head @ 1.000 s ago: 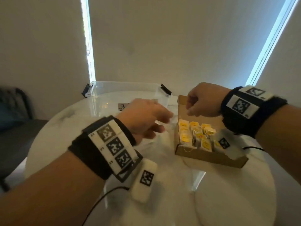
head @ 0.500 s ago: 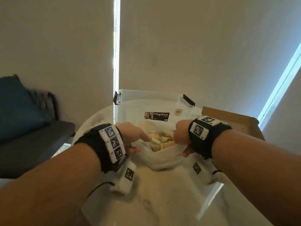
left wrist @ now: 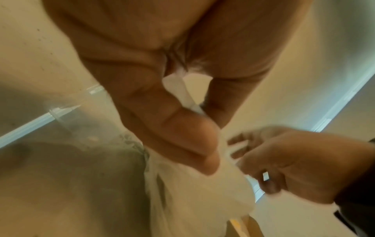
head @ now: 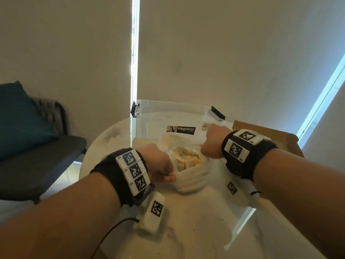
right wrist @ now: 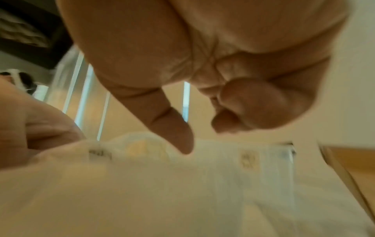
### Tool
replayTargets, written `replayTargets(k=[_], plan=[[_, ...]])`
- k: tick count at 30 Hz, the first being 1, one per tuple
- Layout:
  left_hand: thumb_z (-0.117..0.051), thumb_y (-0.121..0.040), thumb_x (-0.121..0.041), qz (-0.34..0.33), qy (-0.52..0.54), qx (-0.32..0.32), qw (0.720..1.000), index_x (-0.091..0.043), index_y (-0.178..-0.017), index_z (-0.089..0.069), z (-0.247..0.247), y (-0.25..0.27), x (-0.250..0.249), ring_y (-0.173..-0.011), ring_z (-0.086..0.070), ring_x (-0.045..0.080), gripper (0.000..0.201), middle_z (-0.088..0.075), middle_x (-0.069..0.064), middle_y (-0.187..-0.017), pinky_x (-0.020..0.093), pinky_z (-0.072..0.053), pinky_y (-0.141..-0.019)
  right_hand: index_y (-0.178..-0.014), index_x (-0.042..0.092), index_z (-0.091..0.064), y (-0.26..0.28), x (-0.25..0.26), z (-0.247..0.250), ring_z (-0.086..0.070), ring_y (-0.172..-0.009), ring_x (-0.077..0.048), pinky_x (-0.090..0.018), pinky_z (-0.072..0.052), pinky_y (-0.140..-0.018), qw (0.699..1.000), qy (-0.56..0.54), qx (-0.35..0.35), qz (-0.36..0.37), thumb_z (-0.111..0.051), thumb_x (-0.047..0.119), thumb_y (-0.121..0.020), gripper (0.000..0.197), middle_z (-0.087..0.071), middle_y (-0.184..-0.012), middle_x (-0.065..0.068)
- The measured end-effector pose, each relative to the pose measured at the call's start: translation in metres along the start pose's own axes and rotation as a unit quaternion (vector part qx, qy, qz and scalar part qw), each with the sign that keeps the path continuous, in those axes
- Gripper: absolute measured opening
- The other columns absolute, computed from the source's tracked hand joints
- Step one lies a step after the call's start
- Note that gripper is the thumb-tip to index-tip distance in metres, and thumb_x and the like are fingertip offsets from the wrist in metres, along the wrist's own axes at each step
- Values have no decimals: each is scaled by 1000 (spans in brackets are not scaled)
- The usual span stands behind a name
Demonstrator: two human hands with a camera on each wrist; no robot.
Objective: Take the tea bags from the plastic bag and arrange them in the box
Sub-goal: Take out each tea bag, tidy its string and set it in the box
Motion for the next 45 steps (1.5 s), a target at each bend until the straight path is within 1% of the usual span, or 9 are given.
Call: replayTargets(k=[2, 5, 10, 30, 33, 36, 38, 41, 45], plan=[[-60, -86, 15, 1, 8, 11, 1000, 6, -99, -58, -1, 1, -2, -63, -71, 29, 17, -65, 26, -95, 31, -58, -50, -119, 12, -58, -2, 12, 12, -65, -95, -22, -34, -59, -85, 998, 19, -37, 49, -62, 10, -88, 32, -63, -108, -4], [-62, -85, 15, 0, 19, 23, 1000, 6, -106, -60, -4, 1, -2, -69, -73, 31, 23, -68, 26, -94, 34, -61, -61, -124, 20, -62, 2, 27, -6, -70, -84, -18, -33, -63, -77, 993, -29, 82, 80, -75, 15, -86, 41, -65, -104, 0], [-65, -80, 16, -13, 27, 38, 999, 5, -108, -61, -6, 1, 0, -77, -75, 35, 30, -70, 26, -94, 41, -61, -78, -152, 34, -35, -5, 40, -43, -60, -105, -16, -30, -51, -92, 966, 163, 152, 132, -74, 40, -86, 78, -59, -128, 1], [-65, -84, 13, -3, -12, -12, 1000, 3, -99, -59, -3, 6, -2, -67, -72, 31, 19, -65, 23, -90, 37, -62, -69, -89, 22, -81, -31, 6, -30, -69, -74, -9, -27, -61, -73, 991, -51, 32, 116, -79, 27, -81, 10, -76, -82, 2], [-78, -80, -6, -9, -53, -42, 998, 2, -108, -56, 4, 12, -5, -67, -70, 26, 37, -68, 19, -93, 33, -59, -65, -90, 18, -80, -29, -10, -17, -75, -70, -12, -24, -61, -64, 966, -243, 55, 70, -83, 16, -79, 11, -78, -82, -1], [-78, -73, -57, -132, -119, -177, 968, -14, -125, -43, 20, 21, -27, -83, -65, 23, 77, -62, 12, -114, 34, -52, -60, -89, 6, -79, -23, -23, -4, -76, -71, -18, -24, -60, -60, 922, -381, 48, 44, -82, 6, -78, 11, -78, -84, -10], [-65, -77, -67, -206, 10, -216, 954, -18, -113, -50, 21, 33, -42, -74, -56, 18, 62, -61, 9, -113, 33, -46, -60, -90, 2, -78, -20, -28, 5, -76, -69, -19, -25, -60, -59, 897, -438, 36, 45, -80, 3, -80, 10, -78, -84, -12], [-53, -89, -63, -97, 226, -50, 968, -13, -115, -52, -13, 34, -45, -81, -64, 29, 56, -57, 15, -113, 34, -53, -60, -93, -1, -76, -16, -30, 20, -77, -77, -24, -26, -61, -59, 862, -504, 24, 50, -77, 2, -82, 12, -77, -90, -16], [-55, -85, -68, -16, 410, 77, 909, -16, -139, -39, -54, 18, -41, -106, -58, 54, 77, -45, 28, -130, 59, -57, -79, -95, -3, -74, -8, -26, 40, -77, -78, -25, -26, -60, -59, 834, -548, 5, 71, -77, 1, -82, 14, -77, -96, -20]])
Point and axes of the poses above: each hand's wrist, its own y-axis away from the middle knuckle, its own z-axis out of the back of the hand, x = y × z, the point moved 5 cm from there along -y, towards the middle knuckle
